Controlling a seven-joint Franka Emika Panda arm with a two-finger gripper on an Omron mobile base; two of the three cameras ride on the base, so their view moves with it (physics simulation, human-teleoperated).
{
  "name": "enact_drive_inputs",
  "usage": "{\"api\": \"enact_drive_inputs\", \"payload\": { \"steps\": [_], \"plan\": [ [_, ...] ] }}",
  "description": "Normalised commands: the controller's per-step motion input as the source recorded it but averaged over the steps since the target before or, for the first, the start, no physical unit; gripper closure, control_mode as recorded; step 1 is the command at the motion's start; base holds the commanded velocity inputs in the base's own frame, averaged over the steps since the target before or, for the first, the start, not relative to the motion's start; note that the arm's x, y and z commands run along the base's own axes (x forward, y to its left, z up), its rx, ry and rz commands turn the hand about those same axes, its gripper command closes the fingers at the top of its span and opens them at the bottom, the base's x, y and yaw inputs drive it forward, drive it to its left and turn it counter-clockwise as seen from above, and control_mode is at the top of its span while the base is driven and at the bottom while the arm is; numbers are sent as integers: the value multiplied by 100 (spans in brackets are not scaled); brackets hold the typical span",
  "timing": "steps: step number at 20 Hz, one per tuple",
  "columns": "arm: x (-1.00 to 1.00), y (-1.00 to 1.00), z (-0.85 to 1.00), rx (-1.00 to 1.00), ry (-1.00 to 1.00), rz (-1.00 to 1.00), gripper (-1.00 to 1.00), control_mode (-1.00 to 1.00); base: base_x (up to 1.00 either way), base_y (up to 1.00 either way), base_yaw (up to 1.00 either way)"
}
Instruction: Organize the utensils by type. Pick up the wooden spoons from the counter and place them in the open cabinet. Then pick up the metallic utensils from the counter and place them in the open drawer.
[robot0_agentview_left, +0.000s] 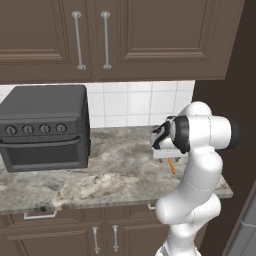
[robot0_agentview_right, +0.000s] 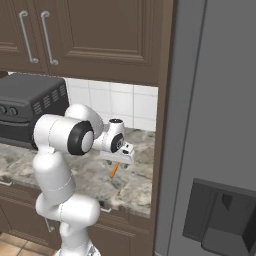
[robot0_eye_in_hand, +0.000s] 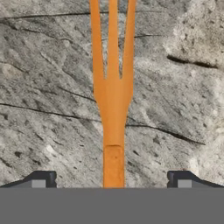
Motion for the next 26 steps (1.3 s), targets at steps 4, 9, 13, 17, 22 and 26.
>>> {"api": "enact_drive_inputs", "payload": {
  "steps": [4,9,13,17,22,26],
  "plan": [
    [15,-5,-27,-1,0,0,-100,-100,0,0,0],
    [-1,-2,-46,-3,0,0,100,-100,0,0,0],
    [-15,0,-65,-1,1,1,100,-100,0,0,0],
    [-38,-2,-37,0,0,9,100,-100,0,0,0],
    [-42,2,4,2,1,10,100,-100,0,0,0],
    [-54,1,50,0,-1,11,100,-100,0,0,0]
  ]
}}
